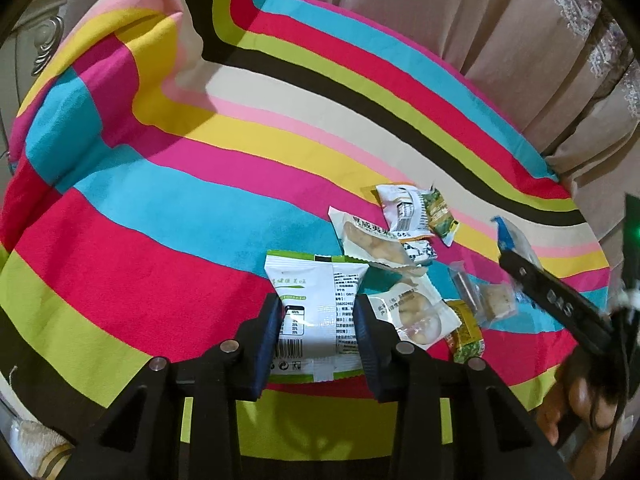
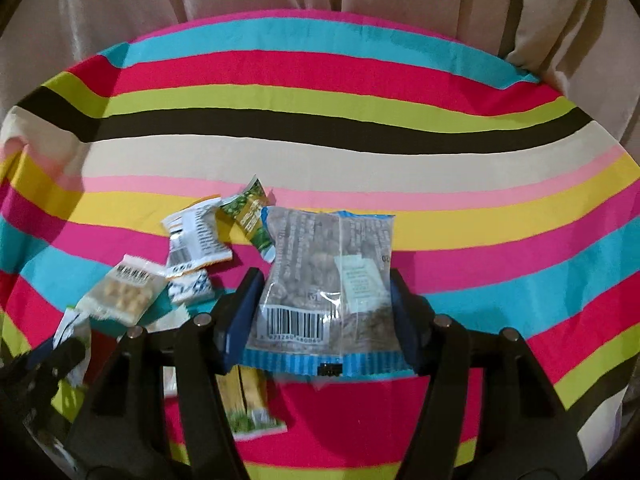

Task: Organize snacks
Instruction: 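Grasp the white-green printed bag with the left tool while the right tool grasps the blue-edged clear bag, then carry both bags over the white box and open both tools to drop them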

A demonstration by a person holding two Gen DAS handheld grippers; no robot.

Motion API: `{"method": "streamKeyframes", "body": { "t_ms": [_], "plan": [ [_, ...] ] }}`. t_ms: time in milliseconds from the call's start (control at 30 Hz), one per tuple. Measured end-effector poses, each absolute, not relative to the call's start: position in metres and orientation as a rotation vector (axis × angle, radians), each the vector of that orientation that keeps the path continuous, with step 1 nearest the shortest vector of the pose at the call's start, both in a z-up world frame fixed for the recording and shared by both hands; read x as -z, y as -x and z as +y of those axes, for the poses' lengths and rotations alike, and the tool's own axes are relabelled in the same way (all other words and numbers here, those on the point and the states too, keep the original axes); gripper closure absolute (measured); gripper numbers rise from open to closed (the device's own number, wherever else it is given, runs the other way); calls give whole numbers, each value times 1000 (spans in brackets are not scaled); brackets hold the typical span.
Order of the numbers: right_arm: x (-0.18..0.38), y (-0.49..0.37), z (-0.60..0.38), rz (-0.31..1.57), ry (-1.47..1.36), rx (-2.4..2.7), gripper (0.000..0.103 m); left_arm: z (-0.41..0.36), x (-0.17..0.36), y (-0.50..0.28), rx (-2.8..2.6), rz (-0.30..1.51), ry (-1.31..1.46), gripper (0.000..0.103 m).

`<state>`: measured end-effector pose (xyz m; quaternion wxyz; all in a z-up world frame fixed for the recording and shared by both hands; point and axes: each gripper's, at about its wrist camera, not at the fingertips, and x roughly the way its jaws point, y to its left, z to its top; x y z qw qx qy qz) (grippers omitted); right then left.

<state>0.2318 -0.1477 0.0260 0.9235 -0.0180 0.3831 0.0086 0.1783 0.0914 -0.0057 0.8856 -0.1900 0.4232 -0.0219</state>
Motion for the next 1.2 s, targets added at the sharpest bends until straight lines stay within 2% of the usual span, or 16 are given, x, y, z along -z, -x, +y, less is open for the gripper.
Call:
{"method": "streamKeyframes", "body": {
  "t_ms": [500, 833, 1200],
  "plan": [
    [-39, -158, -200, 771, -8, -6, 39, 63, -21, -143, 68, 833, 362, 65],
    [-51, -106, -261, 757, -47, 56, 39, -2, -36, -118, 173, 837, 291, 65],
    [-32, -47, -345, 792, -104, 182, 38, -95, -54, -92, 334, 835, 164, 65]
  ]
}}
